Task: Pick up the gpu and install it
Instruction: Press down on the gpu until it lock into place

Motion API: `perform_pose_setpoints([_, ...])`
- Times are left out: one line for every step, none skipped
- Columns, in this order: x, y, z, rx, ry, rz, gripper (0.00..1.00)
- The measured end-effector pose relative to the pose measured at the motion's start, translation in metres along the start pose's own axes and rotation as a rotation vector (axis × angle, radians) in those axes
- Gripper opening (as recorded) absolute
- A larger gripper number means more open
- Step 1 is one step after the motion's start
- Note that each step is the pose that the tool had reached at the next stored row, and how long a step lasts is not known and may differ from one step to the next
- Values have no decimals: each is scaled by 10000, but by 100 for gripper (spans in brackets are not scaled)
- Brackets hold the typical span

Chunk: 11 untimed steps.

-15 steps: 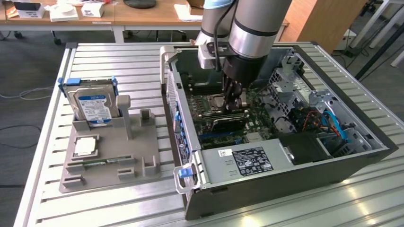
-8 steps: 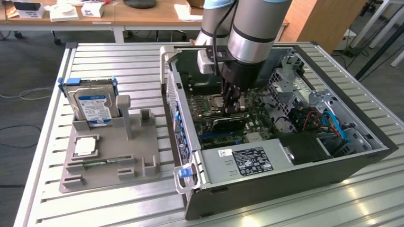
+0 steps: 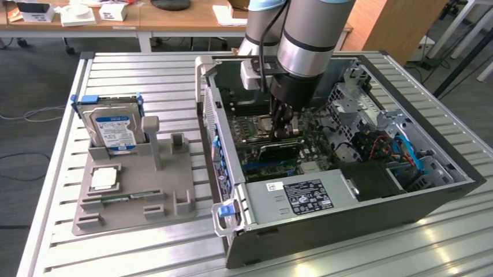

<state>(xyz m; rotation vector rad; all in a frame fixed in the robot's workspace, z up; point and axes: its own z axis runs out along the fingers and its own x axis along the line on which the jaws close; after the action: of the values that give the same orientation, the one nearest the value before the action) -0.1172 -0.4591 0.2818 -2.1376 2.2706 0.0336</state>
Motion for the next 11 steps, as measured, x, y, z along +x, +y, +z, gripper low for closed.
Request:
perform_pose_setpoints([-1, 1, 0, 0, 1, 1, 11])
perform_pose_setpoints([-1, 0, 9, 1, -1, 1, 11])
perform_pose_setpoints([-1, 0, 26, 1, -2, 1, 11])
perform_pose_setpoints([0, 0, 41, 1, -1, 1, 11])
perform_pose_setpoints([0, 0, 51, 0, -1, 1, 11])
perform_pose_setpoints([1, 0, 55, 0, 0, 1, 11])
perform_pose_setpoints([1, 0, 54, 0, 1, 1, 11])
perform_pose_setpoints([1, 0, 54, -1, 1, 1, 11])
perform_pose_setpoints([1, 0, 55, -1, 2, 1, 11])
perform_pose_setpoints([-3, 1, 58, 1, -2, 3, 11])
perform_pose_setpoints([-8, 1, 59, 1, -3, 3, 11])
